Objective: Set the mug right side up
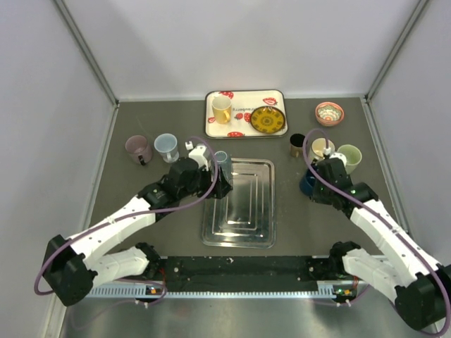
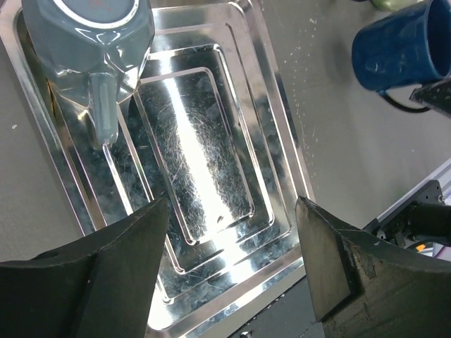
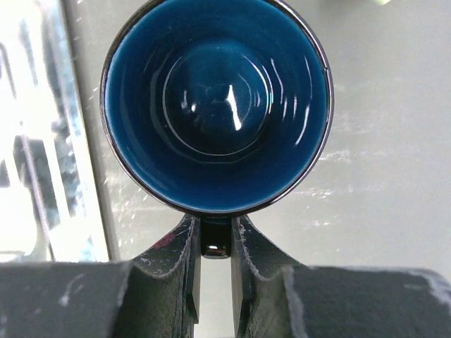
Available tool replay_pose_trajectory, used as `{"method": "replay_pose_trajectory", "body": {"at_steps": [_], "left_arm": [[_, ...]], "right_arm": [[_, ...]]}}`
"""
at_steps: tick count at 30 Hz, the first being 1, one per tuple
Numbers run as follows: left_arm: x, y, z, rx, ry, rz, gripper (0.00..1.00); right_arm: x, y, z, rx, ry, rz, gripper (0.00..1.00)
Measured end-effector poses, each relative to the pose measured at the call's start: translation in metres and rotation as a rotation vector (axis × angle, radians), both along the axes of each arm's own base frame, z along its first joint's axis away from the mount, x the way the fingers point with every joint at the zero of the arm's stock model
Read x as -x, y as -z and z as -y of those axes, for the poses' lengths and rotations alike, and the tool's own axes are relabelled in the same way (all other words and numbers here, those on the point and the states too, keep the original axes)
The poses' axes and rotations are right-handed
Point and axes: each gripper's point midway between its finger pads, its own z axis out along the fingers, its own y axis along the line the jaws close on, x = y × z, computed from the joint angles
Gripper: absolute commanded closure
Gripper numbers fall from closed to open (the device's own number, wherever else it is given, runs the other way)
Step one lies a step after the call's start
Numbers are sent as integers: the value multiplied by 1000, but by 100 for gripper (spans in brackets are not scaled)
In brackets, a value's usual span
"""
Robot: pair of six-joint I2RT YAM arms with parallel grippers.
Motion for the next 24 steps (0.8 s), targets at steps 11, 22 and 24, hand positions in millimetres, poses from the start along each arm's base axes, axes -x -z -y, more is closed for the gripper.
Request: {"method": "replay_pose_trajectory", "body": {"at_steps": [11,22,24], "left_arm": [[-4,-23,-6,97,-72,77,3],[29,-100,22,601,95,243,1],[35,-107,31,682,149,238,7]], "right_arm": [[16,-73,-69,-378,-217,233,100],[13,-174,-148,-913,-445,436,100],[14,-186,-158,-997,-483,454,100]]}}
